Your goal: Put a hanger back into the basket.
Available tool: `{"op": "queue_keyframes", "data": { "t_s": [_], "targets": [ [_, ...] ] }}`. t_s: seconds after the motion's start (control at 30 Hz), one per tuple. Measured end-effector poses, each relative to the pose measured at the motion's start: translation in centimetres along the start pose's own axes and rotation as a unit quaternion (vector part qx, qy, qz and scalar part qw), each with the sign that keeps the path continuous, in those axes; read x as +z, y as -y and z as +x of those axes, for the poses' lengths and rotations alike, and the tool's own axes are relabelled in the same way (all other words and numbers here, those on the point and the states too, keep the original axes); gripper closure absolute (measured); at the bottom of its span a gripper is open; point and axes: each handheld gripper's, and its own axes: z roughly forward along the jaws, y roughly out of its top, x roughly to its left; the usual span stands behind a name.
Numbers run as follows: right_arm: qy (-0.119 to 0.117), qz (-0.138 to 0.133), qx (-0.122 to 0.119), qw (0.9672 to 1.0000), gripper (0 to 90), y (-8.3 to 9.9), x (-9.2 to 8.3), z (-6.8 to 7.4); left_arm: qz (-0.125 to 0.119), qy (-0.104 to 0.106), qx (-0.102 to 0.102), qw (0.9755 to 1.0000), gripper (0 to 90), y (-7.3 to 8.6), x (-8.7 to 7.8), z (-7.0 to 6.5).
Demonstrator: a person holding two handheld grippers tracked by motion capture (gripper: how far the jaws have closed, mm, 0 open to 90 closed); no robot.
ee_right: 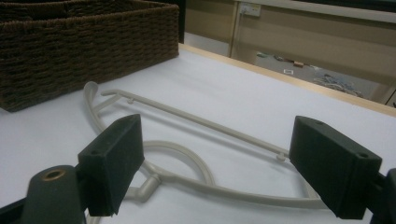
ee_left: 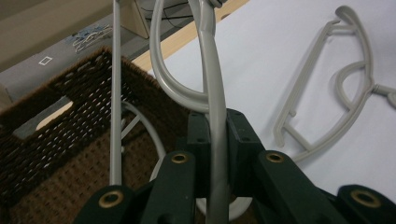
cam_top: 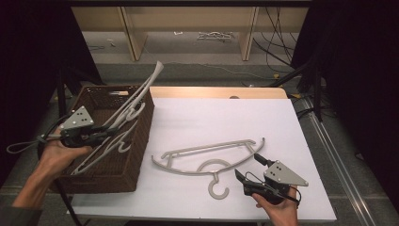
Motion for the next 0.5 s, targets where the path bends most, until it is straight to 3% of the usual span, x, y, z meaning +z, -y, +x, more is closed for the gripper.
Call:
{"op": "queue_keyframes", "data": {
  "t_s": [0.37, 0.4, 0.43, 0.5],
  "targets": [
    [0.006, -0.004, -0.009, 0.9999, 18.7, 0.0, 0.1, -0.1, 0.029, -0.008, -0.011, 0.9995, 81.5, 2.7, -1.2, 1.4],
    [0.005, -0.003, -0.008, 0.9999, 18.7, 0.0, 0.1, -0.1, 0.025, -0.009, 0.008, 0.9996, 81.5, 2.8, -1.2, 1.8],
    [0.005, -0.002, -0.009, 0.9999, 18.7, 0.0, 0.1, -0.2, 0.033, -0.007, -0.006, 0.9994, 81.5, 3.0, -1.3, 1.7],
    [0.004, -0.001, -0.005, 1.0000, 18.7, 0.0, 0.1, -0.1, 0.036, -0.008, 0.000, 0.9993, 81.5, 3.2, -1.5, 1.9]
  ]
}}
